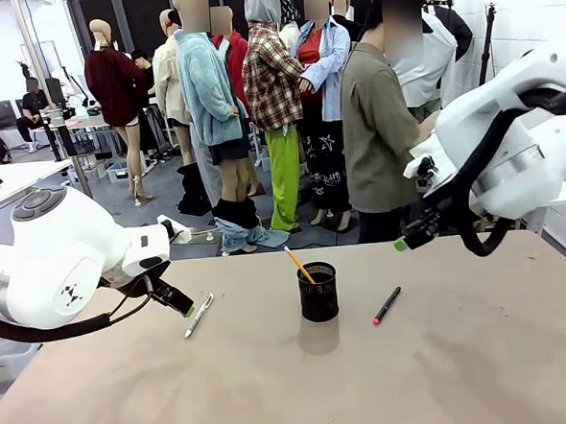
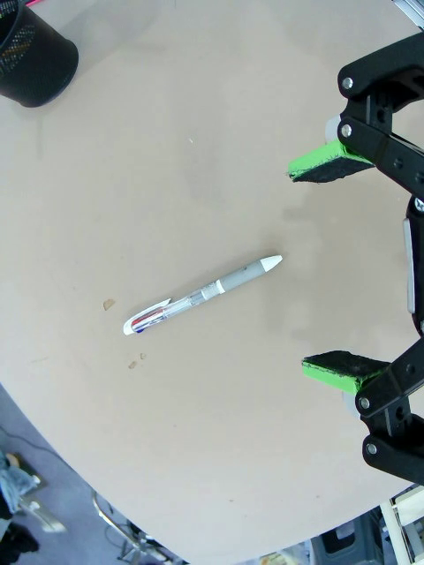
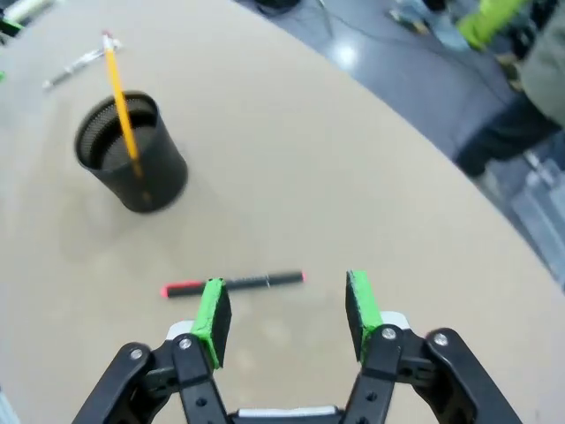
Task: Place the pens into the pen holder.
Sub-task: Pick up a writing instrument from the table and place it into the Pen holder.
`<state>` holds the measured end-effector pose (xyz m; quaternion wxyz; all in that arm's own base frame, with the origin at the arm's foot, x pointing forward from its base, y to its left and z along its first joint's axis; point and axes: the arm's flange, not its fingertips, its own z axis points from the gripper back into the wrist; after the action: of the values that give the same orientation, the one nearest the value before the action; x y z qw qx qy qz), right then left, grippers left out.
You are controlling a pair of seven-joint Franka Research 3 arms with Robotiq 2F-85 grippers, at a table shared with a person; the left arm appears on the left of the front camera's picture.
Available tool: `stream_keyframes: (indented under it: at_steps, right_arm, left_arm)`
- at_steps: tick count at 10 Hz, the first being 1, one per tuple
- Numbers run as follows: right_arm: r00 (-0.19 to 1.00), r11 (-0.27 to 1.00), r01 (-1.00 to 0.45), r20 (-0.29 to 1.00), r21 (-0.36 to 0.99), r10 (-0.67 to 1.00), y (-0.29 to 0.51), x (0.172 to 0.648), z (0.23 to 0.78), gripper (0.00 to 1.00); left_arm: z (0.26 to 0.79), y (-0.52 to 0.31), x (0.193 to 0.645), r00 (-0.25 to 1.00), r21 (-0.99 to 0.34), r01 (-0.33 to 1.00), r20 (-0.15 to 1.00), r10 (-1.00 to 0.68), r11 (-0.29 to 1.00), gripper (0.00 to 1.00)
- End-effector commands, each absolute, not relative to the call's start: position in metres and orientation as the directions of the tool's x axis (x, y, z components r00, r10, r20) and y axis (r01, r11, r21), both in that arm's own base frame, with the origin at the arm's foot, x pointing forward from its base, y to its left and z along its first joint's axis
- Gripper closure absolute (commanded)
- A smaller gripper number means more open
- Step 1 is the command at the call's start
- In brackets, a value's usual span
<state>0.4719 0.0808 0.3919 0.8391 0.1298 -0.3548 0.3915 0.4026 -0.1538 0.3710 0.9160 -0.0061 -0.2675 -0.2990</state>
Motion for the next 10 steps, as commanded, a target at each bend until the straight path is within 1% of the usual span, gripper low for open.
stream_keyframes:
  at_steps: [1,3,4,6,7,8,10]
  right_arm:
    - [0.6,0.732,-0.681,0.561,-0.016,0.57,0.097,0.469,0.405,0.34]
    - [0.66,0.746,-0.665,0.443,-0.031,0.607,0.108,0.476,0.411,0.34]
    - [0.67,0.736,-0.674,0.374,-0.053,0.641,0.117,0.481,0.411,0.34]
    - [0.665,0.705,-0.708,0.292,-0.05,0.688,0.13,0.493,0.41,0.34]
    - [0.72,0.74,-0.673,0.218,-0.011,0.658,0.138,0.5,0.412,0.34]
    - [0.809,0.814,-0.58,0.147,0.038,0.569,0.151,0.505,0.413,0.34]
    - [0.921,0.919,-0.381,0.13,0.103,0.367,0.176,0.514,0.411,0.34]
  left_arm:
    - [0.371,-0.151,0.403,0.681,0.145,0.547,0.496,-0.539,0.825,0.0]
    - [0.371,-0.151,0.403,0.681,0.145,0.547,0.496,-0.539,0.825,0.0]
    - [0.371,-0.151,0.403,0.681,0.145,0.547,0.496,-0.539,0.825,0.0]
    - [0.371,-0.151,0.403,0.681,0.145,0.547,0.496,-0.539,0.825,0.0]
    - [0.371,-0.151,0.403,0.681,0.145,0.547,0.496,-0.539,0.825,0.0]
    - [0.371,-0.151,0.403,0.681,0.145,0.547,0.496,-0.539,0.825,0.0]
    - [0.371,-0.151,0.403,0.681,0.145,0.547,0.496,-0.539,0.825,0.0]
